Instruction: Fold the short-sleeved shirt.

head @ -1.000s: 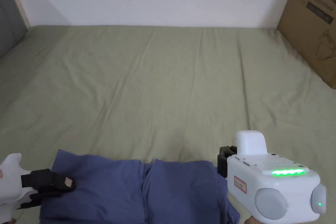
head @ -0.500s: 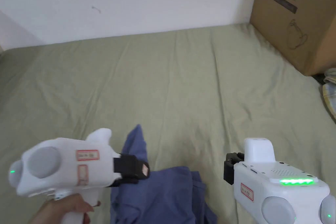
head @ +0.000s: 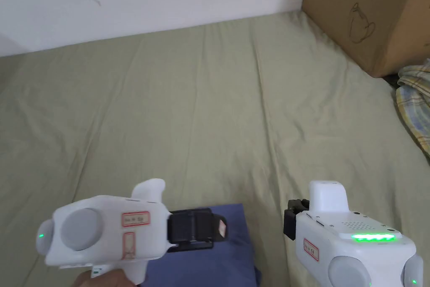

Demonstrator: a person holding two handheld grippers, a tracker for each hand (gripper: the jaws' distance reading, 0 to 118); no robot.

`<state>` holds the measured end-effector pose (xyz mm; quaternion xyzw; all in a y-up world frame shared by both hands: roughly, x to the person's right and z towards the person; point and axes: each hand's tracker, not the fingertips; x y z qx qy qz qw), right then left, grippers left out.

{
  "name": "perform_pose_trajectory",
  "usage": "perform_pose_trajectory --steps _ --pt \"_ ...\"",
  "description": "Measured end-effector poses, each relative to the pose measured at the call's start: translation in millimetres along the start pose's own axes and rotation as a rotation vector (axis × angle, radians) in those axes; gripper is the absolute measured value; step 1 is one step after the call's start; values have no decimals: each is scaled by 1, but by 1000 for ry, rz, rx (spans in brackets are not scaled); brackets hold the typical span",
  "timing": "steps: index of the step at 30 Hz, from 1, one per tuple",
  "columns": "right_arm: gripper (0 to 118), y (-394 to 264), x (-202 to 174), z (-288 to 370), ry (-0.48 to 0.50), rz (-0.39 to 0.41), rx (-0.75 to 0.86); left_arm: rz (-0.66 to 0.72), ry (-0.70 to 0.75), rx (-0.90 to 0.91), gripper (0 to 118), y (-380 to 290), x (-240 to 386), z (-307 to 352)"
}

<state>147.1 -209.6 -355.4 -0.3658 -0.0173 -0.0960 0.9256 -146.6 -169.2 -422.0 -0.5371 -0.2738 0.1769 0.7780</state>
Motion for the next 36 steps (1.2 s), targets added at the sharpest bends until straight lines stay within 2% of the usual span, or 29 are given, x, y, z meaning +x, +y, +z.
perform_pose_trajectory --steps 1,2,3,4,5,8,13,18,25,27,32,36 --pt "1 0 1 0 4 -7 0 22 10 24 109 -2 -7 5" --pt "1 -1 1 0 7 -12 -2 46 23 25 97 -4 -15 9" --pt "1 -1 1 0 9 -13 -2 68 43 9 71 -5 -26 8" --pt "1 -1 1 0 10 -12 -1 83 59 -15 22 -7 -36 5" --pt "1 -2 2 0 10 -11 -2 94 83 -28 9 -11 -42 0" --pt "1 -5 3 -2 15 -24 -5 93 106 -94 8 -28 -54 -24" --pt "1 -8 7 -2 14 -35 -14 119 30 -83 7 -42 -36 -49" --pt "1 -8 16 2 4 -56 -8 14 49 -143 7 -43 3 -83" --pt "1 -10 34 10 -27 -87 -5 -95 50 -167 7 -47 38 -99" --pt "1 -9 35 13 -25 -95 -7 -140 0 -166 7 -49 43 -94" --pt "1 1 26 24 -23 -42 1 -70 -192 -102 7 -49 34 -59" --pt "1 18 2 34 46 48 -10 29 -215 30 7 -46 -7 -6"
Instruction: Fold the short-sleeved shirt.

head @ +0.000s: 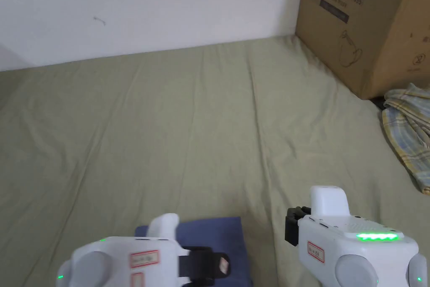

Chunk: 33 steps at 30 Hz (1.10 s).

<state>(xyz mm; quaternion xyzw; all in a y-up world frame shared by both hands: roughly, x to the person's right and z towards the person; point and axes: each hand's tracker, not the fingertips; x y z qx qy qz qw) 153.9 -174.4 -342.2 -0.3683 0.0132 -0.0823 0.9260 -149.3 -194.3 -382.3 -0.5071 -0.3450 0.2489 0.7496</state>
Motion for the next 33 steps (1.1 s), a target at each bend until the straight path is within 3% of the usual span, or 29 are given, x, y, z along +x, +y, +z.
perform_pose_trajectory --steps 5,11,14,18,19,20,21,22,23,24,30,33 --pt "1 20 -53 -3 101 131 -73 85 60 126 7 -10 -59 75" --pt "1 4 -119 -68 177 322 -383 225 90 185 7 -40 -119 109" --pt "1 -19 -128 -111 146 283 -551 292 70 217 7 -54 -139 111" --pt "1 -11 -127 -109 136 244 -528 359 -15 217 13 -60 -155 105" --pt "1 -10 -126 -110 139 246 -532 365 -34 223 17 -59 -158 102" --pt "1 -10 -126 -110 142 248 -534 359 -32 219 30 -56 -159 98" --pt "1 -10 -124 -107 143 243 -534 358 -30 212 62 -52 -159 93" --pt "1 -11 -124 -107 142 234 -531 352 -26 199 107 -48 -159 86" --pt "1 -12 -125 -107 139 229 -528 341 -47 187 118 -44 -159 79" --pt "1 -14 -126 -106 136 230 -523 345 -110 238 118 -39 -160 77" --pt "1 -16 -128 -104 124 259 -509 403 -168 97 118 -14 -163 24" --pt "1 -18 -125 -103 130 248 -494 429 -268 75 118 -6 -162 3"
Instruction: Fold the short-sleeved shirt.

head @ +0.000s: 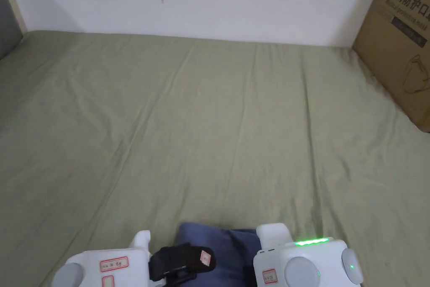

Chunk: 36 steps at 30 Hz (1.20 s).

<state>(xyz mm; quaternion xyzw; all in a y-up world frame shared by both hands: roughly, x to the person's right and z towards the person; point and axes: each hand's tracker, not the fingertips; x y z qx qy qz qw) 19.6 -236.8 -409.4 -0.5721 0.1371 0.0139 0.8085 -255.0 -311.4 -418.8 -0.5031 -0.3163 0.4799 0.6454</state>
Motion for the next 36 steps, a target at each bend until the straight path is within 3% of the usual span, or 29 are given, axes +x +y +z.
perform_pose_trajectory --steps 2,3,5,7,9,13,20,28,31,36 --pt "1 0 2 0 8 -18 5 7 -15 -12 114 2 -1 -11" --pt "1 -1 2 0 11 -27 7 1 -2 -12 104 2 2 -16" --pt "1 -1 3 4 13 -35 16 -11 65 10 29 1 4 -15" --pt "1 -4 2 14 8 -31 83 -17 187 11 28 2 -6 -13" --pt "1 -3 -2 31 -8 -18 191 53 60 15 28 2 -14 -6" --pt "1 5 -23 66 -95 62 404 -6 140 22 28 -5 -3 0" --pt "1 17 -68 93 -86 95 605 -84 274 54 28 -1 4 59" --pt "1 30 -127 90 -52 64 731 -179 593 121 28 31 0 188" --pt "1 37 -147 83 -39 64 727 -252 800 129 28 46 2 231" --pt "1 50 -187 63 -30 129 709 -282 1023 167 28 71 -1 287"
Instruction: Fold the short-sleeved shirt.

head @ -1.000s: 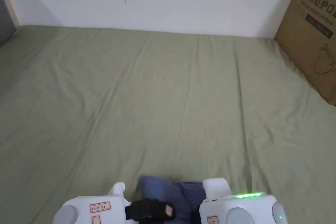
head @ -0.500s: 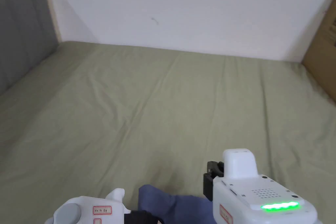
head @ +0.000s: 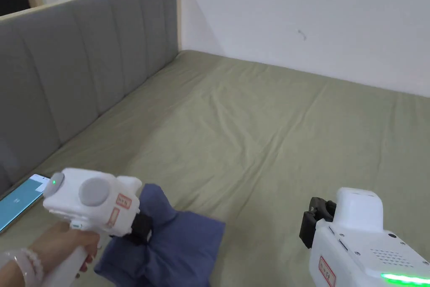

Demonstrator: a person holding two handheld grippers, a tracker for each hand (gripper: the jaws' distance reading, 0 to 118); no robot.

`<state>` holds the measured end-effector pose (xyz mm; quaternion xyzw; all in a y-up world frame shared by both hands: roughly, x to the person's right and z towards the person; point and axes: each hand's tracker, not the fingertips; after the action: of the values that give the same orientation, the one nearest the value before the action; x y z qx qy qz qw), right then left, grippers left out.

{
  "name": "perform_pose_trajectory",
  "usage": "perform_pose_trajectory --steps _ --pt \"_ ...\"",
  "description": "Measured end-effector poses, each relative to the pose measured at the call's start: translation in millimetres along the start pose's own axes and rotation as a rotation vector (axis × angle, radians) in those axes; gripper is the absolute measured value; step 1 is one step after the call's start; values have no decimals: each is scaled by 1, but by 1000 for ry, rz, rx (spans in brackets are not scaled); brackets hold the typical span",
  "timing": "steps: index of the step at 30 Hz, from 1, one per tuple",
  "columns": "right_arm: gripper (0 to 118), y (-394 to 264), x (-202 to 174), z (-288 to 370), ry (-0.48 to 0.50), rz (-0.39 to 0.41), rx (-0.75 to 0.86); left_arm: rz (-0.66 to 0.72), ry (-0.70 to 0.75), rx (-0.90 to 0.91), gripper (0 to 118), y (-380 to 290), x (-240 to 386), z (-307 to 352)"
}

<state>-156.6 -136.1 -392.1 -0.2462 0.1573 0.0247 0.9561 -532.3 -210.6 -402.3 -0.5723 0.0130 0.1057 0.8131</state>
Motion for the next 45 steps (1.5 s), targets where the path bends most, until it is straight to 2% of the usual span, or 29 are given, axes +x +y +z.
perform_pose_trajectory --steps 5,6,8,9,10,11,12,17,18,19,20,21,22,23,26,28,33,37,39,45 --pt "1 -2 -35 -17 32 28 -9 -129 236 -4 29 12 -34 2" --pt "1 -2 -40 -20 43 34 -16 -139 286 4 32 13 -39 2" --pt "1 -5 -46 -24 60 47 -31 -128 334 27 83 13 -47 1" --pt "1 -6 -49 -26 65 57 -40 -116 380 49 83 12 -48 1" --pt "1 -7 -50 -27 65 64 -44 -109 424 61 92 12 -49 1" --pt "1 -9 -50 -28 68 69 -48 -112 456 66 106 10 -51 1" --pt "1 -11 -49 -29 70 76 -55 -114 448 81 118 8 -51 3" --pt "1 -14 -41 -29 67 65 -84 -78 383 142 118 -1 -30 28" --pt "1 -14 -38 -27 66 61 -87 -65 336 160 115 -3 -22 34" --pt "1 -14 -36 -25 66 59 -88 -44 278 185 100 -9 -15 40" --pt "1 -14 -32 -22 65 59 -87 -9 202 220 80 -14 -5 48" --pt "1 -13 -29 -19 61 61 -86 24 120 250 51 -19 7 55" --pt "1 -13 -25 -16 56 62 -84 40 68 280 17 -24 18 59" --pt "1 -12 -21 -12 53 62 -82 32 30 300 8 -31 33 63" --pt "1 -9 -3 3 37 56 -75 -8 49 403 1 -47 83 86" --pt "1 -7 11 15 24 47 -60 -6 12 504 0 -58 116 102" --pt "1 4 54 48 -26 6 -14 -27 53 713 0 -75 190 144" --pt "1 20 87 80 -69 -20 33 -56 -64 819 0 -76 230 178" --pt "1 30 103 96 -114 -16 62 -94 24 863 0 -75 256 190" --pt "1 55 142 140 -196 -19 145 -177 64 994 0 -87 312 213"
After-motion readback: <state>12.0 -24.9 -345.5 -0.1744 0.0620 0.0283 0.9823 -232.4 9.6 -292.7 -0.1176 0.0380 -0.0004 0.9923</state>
